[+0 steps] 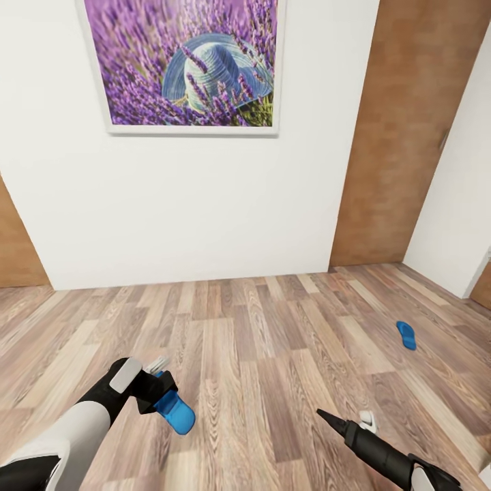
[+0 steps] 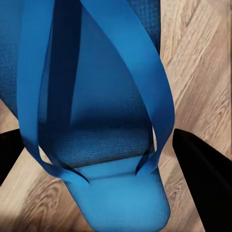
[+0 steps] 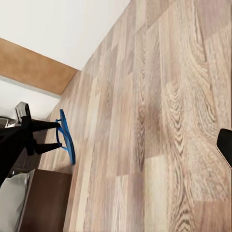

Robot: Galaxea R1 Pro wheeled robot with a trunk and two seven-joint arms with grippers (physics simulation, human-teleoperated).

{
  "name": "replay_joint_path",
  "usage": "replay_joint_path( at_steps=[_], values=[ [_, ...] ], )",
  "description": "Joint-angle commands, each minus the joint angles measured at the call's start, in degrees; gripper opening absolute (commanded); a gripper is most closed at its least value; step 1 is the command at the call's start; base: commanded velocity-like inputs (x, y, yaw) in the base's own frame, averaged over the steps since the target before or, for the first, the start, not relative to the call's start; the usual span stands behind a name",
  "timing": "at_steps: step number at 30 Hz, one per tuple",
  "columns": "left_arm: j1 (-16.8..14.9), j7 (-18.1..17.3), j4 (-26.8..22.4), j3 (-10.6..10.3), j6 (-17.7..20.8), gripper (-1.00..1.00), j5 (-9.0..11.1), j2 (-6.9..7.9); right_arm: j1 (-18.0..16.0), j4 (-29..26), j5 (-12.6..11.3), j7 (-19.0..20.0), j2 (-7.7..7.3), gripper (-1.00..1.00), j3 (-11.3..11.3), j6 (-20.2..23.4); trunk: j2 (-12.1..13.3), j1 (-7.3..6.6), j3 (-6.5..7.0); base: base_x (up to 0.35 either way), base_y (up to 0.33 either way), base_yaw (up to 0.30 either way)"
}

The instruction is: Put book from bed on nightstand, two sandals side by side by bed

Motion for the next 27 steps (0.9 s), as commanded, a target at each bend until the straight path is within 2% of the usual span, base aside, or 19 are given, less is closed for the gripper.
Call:
replay_joint_path(
  at_steps=[1, 27],
  values=[
    [0.0, 0.6, -0.1, 0.2, 0.2, -1.0, 0.6, -0.02, 0.0, 0.0, -0.4, 0.1, -0.01, 1.0, 0.0, 0.4, 0.0, 0.01, -0.06, 0.172, 0.0, -0.181],
    [0.0, 0.6, -0.1, 0.2, 0.2, -1.0, 0.6, 0.31, 0.0, 0.0, -0.4, 0.1, 0.0, 1.0, 0.0, 0.4, 0.0, 0.01, -0.06, 0.169, 0.018, -0.261]
  ],
)
